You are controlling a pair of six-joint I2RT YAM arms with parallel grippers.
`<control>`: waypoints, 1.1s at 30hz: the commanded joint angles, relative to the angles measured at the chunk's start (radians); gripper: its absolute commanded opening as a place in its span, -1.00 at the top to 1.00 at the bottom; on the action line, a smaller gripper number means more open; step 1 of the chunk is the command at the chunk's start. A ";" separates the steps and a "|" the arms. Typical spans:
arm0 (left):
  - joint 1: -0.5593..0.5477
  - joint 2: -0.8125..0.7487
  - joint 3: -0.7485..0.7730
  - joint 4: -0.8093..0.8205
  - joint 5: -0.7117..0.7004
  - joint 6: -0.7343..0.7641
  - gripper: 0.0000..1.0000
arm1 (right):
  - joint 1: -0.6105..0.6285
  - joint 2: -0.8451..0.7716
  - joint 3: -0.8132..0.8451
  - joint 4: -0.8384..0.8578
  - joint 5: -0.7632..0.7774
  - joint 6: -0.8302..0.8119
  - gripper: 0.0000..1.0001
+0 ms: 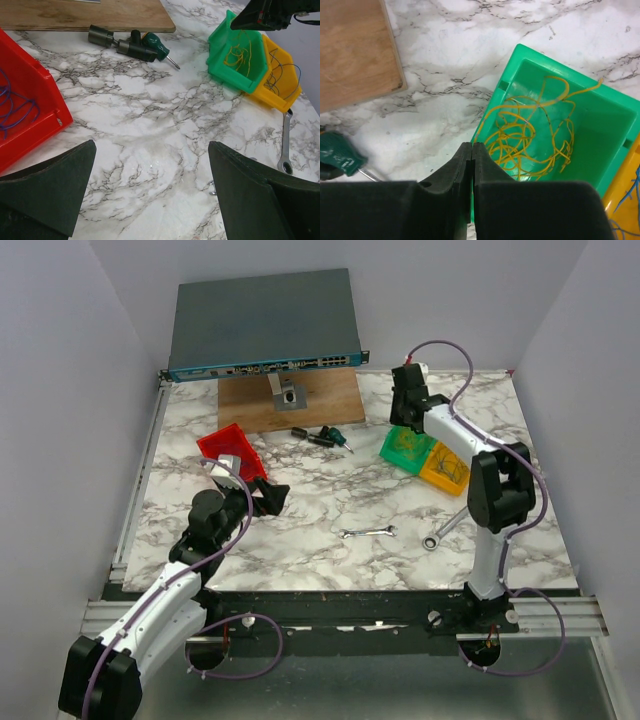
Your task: Untangle the cables
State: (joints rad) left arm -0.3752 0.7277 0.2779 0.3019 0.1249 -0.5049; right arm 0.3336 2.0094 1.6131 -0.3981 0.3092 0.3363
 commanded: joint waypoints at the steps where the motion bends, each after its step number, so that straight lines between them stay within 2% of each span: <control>1: -0.003 0.001 -0.003 0.031 -0.001 0.011 -0.97 | -0.004 -0.073 -0.025 0.008 0.062 -0.010 0.96; 10: -0.003 -0.008 -0.003 0.025 -0.002 0.012 -0.97 | -0.028 -0.182 -0.146 0.070 0.002 0.036 0.99; 15: -0.004 -0.010 -0.003 0.023 0.002 0.010 -0.97 | -0.078 -0.191 -0.236 0.118 -0.137 0.079 0.99; 19: -0.004 -0.012 -0.002 0.022 0.004 0.009 -0.97 | -0.089 -0.158 -0.272 0.148 -0.192 0.106 0.99; 23: -0.003 -0.012 -0.001 0.020 0.005 0.009 -0.97 | -0.141 -0.056 -0.209 0.154 -0.292 0.140 0.99; 30: -0.004 -0.003 0.003 0.019 0.006 0.009 -0.97 | -0.148 0.145 -0.003 0.061 -0.155 0.123 0.99; 33: -0.004 -0.002 0.005 0.010 -0.008 0.011 -0.97 | -0.147 0.195 0.021 0.032 -0.091 0.126 0.99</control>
State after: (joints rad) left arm -0.3752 0.7269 0.2779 0.3054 0.1249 -0.5045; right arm 0.1883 2.1471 1.5833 -0.2943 0.1242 0.4557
